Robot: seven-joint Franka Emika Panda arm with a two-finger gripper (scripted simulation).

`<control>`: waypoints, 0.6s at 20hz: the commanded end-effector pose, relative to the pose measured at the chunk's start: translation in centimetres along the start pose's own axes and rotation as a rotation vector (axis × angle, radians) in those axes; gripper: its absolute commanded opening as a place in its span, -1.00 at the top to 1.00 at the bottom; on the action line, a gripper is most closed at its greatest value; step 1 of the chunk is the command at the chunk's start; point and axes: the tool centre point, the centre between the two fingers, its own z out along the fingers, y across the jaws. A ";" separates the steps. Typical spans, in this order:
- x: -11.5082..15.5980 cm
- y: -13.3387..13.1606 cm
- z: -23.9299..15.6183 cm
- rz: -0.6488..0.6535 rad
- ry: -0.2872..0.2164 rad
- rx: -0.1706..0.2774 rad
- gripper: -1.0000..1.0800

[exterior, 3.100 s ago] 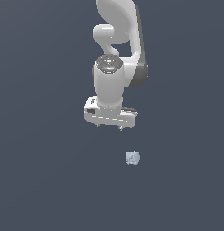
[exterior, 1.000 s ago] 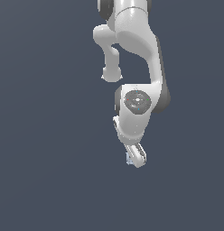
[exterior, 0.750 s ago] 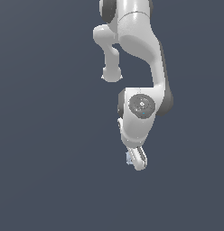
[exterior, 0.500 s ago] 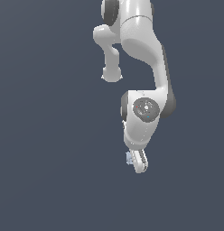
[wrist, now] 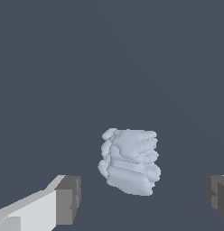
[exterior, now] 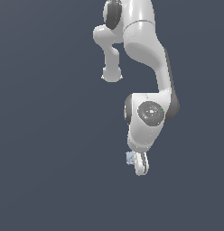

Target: Pick up the object and move it to a goal position.

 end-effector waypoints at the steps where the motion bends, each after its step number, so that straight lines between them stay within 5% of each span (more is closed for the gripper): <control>1: -0.1 -0.1 0.1 0.016 0.000 0.000 -0.92; 12: -0.2 0.0 2.1 0.018 0.000 0.000 -0.92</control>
